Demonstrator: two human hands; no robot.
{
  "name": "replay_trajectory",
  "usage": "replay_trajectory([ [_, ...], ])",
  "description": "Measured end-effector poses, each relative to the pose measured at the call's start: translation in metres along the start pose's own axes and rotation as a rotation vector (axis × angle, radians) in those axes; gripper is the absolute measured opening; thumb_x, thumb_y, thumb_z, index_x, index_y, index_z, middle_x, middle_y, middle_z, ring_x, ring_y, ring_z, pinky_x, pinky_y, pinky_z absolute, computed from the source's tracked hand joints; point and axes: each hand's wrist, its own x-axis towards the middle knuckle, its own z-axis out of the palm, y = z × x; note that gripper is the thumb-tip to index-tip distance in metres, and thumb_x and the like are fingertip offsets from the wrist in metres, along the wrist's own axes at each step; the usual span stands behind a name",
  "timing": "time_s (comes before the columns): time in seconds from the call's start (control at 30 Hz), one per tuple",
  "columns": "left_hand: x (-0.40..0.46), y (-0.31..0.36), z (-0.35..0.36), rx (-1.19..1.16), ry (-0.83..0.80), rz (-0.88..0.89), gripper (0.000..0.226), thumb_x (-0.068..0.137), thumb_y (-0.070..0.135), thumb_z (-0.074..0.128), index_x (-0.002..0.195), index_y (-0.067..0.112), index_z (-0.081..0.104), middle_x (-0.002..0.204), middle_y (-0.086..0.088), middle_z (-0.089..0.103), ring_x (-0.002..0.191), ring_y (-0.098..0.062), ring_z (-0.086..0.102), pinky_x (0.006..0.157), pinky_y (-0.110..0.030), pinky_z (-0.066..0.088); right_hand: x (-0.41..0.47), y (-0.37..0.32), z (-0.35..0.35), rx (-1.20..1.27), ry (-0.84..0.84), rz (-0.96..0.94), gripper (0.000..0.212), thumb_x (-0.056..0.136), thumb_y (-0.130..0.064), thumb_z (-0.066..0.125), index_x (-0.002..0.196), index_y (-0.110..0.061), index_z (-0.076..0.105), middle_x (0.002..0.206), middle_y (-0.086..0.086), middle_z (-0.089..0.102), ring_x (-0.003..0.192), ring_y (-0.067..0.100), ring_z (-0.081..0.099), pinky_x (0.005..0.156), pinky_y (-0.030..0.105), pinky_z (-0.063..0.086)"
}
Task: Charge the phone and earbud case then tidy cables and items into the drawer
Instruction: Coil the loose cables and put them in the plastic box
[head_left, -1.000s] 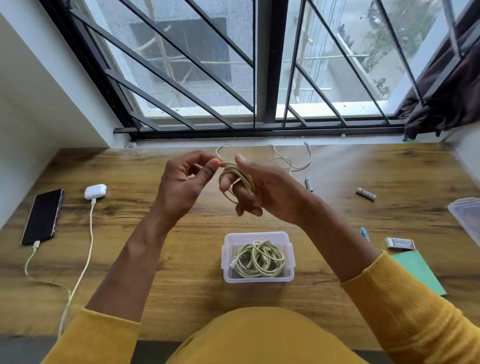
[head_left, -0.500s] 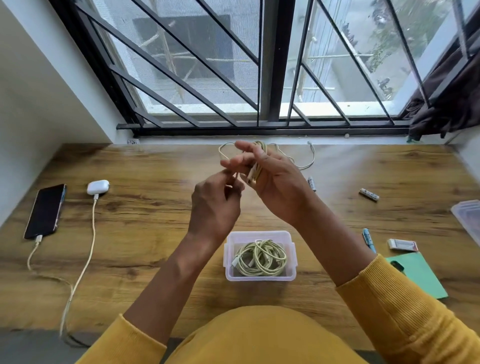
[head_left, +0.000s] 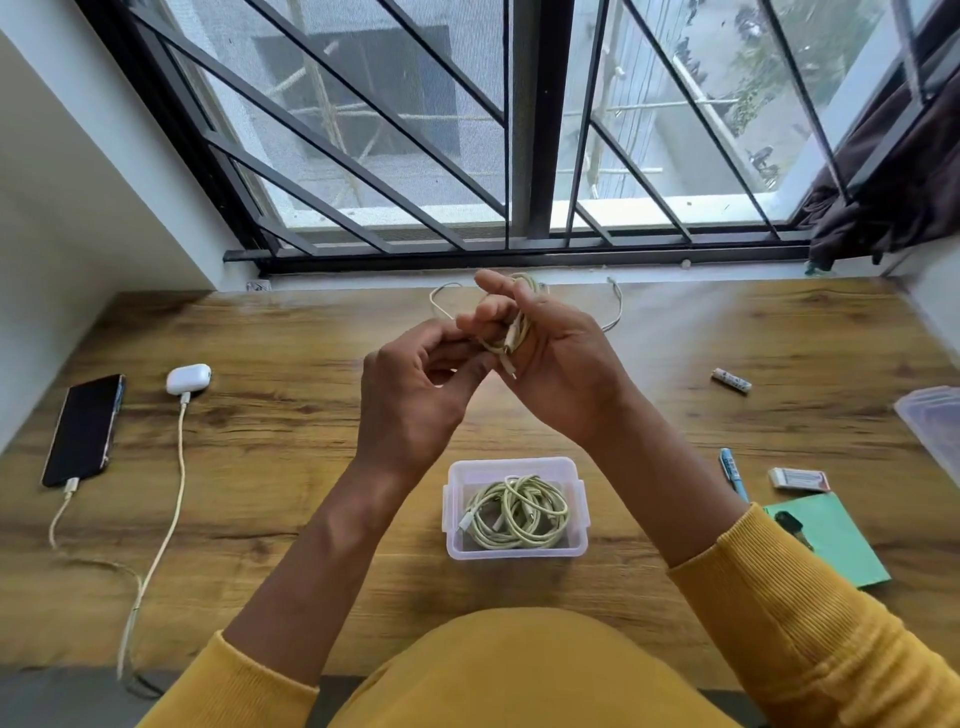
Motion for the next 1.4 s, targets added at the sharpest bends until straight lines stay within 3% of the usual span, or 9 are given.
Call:
replay_trajectory([
  [0.07,0.000,0.003,-0.002,0.078,0.062,0.079,0.032,0.085,0.017,0.090,0.113,0.014,0.076,0.096,0.011,0.079,0.086,-0.001,0.077,0.079,-0.027,0.064,-0.001,0.001,0.002,0.056,0.026,0.030,0.034,0.113,-0.023,0.032,0.125,-0.006,0.059,0.086,0.002,0.076,0.093,0.020,0.077,0.078,0.030,0.057],
  [0.23,-0.001,0.000,-0.004,0.214,0.157,0.298,0.026,0.087,0.016,0.089,0.104,0.008,0.071,0.094,0.000,0.074,0.083,-0.010,0.074,0.072,-0.028,0.061,-0.001,0.002,0.006,0.119,0.065,0.072,0.034,0.112,-0.025,0.038,0.130,-0.006,0.060,0.104,0.005,0.079,0.112,0.024,0.073,0.121,0.044,0.032],
  [0.3,-0.003,-0.004,-0.002,0.229,0.167,0.393,0.013,0.090,0.007,0.085,0.100,0.006,0.077,0.096,-0.003,0.075,0.086,-0.016,0.072,0.075,-0.035,0.062,-0.001,0.002,0.008,0.133,0.056,0.070,0.037,0.113,-0.025,0.034,0.136,-0.007,0.057,0.114,0.004,0.078,0.120,0.022,0.071,0.105,0.036,0.053],
  [0.4,-0.005,-0.011,0.000,0.266,0.131,0.431,0.020,0.096,0.006,0.079,0.116,0.008,0.080,0.104,-0.006,0.074,0.091,-0.019,0.070,0.077,-0.039,0.060,-0.002,0.004,0.009,0.126,0.053,0.052,0.043,0.115,-0.026,0.029,0.146,-0.005,0.049,0.127,0.003,0.075,0.128,0.020,0.066,0.087,0.031,0.058],
  [0.67,-0.005,-0.019,0.007,0.400,-0.006,0.433,0.042,0.101,0.005,0.070,0.142,0.009,0.066,0.112,-0.011,0.073,0.098,-0.026,0.070,0.080,-0.042,0.058,0.005,0.007,0.000,0.045,0.046,0.039,0.051,0.116,-0.031,0.027,0.159,-0.007,0.037,0.151,-0.005,0.060,0.141,0.015,0.054,0.098,0.033,0.049],
  [0.83,0.000,-0.026,0.007,0.374,0.041,0.419,0.029,0.101,0.016,0.075,0.128,0.006,0.075,0.108,-0.009,0.076,0.090,-0.023,0.071,0.075,-0.042,0.058,0.005,0.010,0.000,0.018,0.033,0.061,0.051,0.115,-0.032,0.028,0.160,-0.009,0.038,0.155,-0.009,0.056,0.142,0.015,0.049,0.089,0.029,0.057],
  [0.97,0.004,-0.030,0.011,0.420,0.030,0.421,0.026,0.101,0.018,0.075,0.123,0.004,0.075,0.101,-0.007,0.071,0.084,-0.020,0.063,0.075,-0.033,0.051,0.002,0.010,0.000,0.028,0.040,0.085,0.047,0.115,-0.031,0.027,0.151,-0.010,0.047,0.157,-0.005,0.054,0.143,0.017,0.047,0.094,0.033,0.055],
  [1.17,0.004,-0.030,0.014,0.504,0.070,0.437,0.013,0.097,0.005,0.074,0.108,0.000,0.070,0.098,-0.012,0.065,0.085,-0.021,0.054,0.079,-0.020,0.032,0.002,0.015,-0.003,0.114,0.014,0.133,0.064,0.112,-0.041,0.033,0.161,0.000,0.030,0.164,0.010,0.043,0.156,0.025,0.032,0.110,0.038,0.046],
  [1.4,0.000,-0.037,0.016,0.551,0.117,0.343,0.015,0.100,0.007,0.067,0.112,-0.002,0.067,0.102,-0.014,0.063,0.087,-0.029,0.060,0.077,-0.033,0.044,0.004,0.017,-0.001,0.114,0.004,0.147,0.070,0.108,-0.046,0.042,0.159,0.000,0.033,0.164,0.015,0.042,0.134,0.024,0.041,0.108,0.040,0.035],
])
